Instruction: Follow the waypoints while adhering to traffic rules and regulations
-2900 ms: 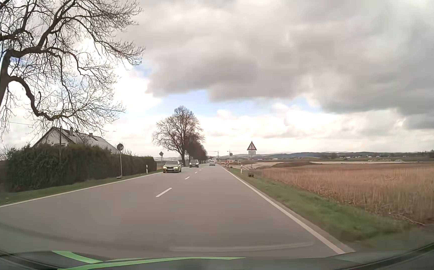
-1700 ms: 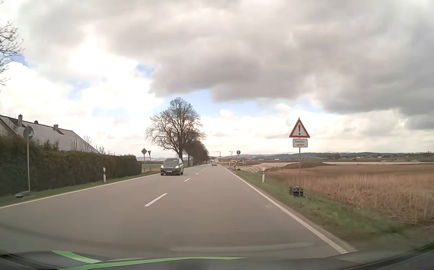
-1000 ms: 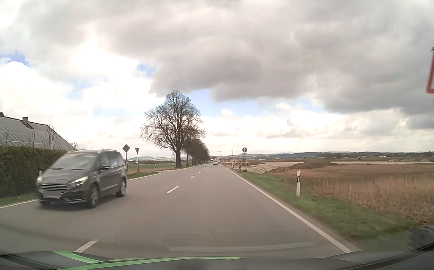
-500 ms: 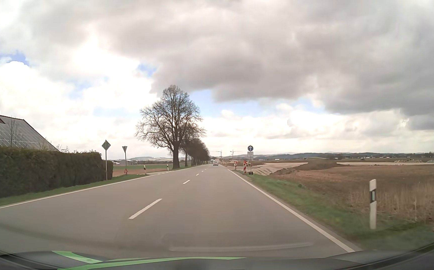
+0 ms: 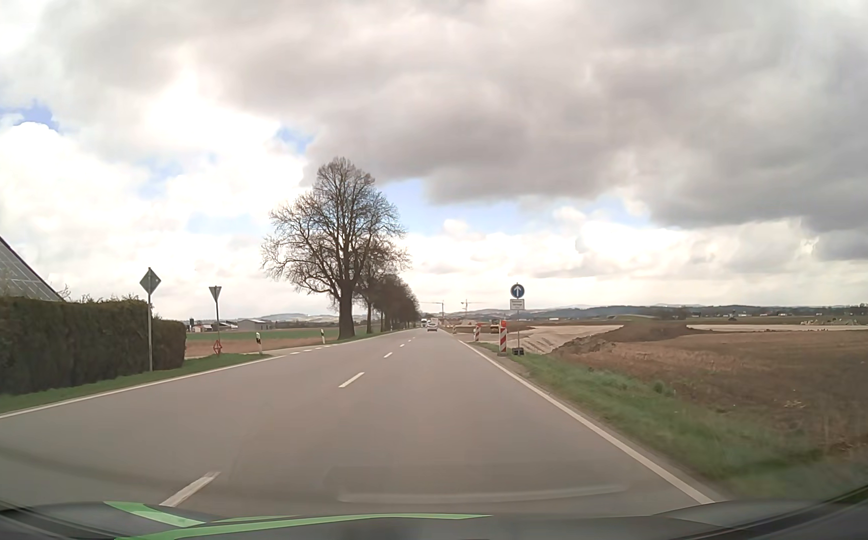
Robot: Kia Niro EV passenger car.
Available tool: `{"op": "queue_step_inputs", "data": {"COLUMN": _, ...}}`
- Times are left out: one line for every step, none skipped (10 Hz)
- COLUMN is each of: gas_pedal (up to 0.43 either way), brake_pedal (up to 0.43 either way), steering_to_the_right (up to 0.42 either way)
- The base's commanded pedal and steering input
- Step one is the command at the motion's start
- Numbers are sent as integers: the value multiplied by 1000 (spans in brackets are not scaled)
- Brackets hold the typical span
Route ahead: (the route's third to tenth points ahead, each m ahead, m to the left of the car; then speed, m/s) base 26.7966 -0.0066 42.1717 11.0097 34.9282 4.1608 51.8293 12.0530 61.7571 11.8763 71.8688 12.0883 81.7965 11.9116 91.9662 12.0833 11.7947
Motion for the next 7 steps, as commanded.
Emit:
{"op": "queue_step_inputs", "data": {"gas_pedal": 87, "brake_pedal": 0, "steering_to_the_right": -2}}
{"op": "queue_step_inputs", "data": {"gas_pedal": 87, "brake_pedal": 0, "steering_to_the_right": -2}}
{"op": "queue_step_inputs", "data": {"gas_pedal": 98, "brake_pedal": 0, "steering_to_the_right": -2}}
{"op": "queue_step_inputs", "data": {"gas_pedal": 98, "brake_pedal": 0, "steering_to_the_right": -2}}
{"op": "queue_step_inputs", "data": {"gas_pedal": 98, "brake_pedal": 0, "steering_to_the_right": -2}}
{"op": "queue_step_inputs", "data": {"gas_pedal": 98, "brake_pedal": 0, "steering_to_the_right": -2}}
{"op": "queue_step_inputs", "data": {"gas_pedal": 98, "brake_pedal": 0, "steering_to_the_right": -2}}
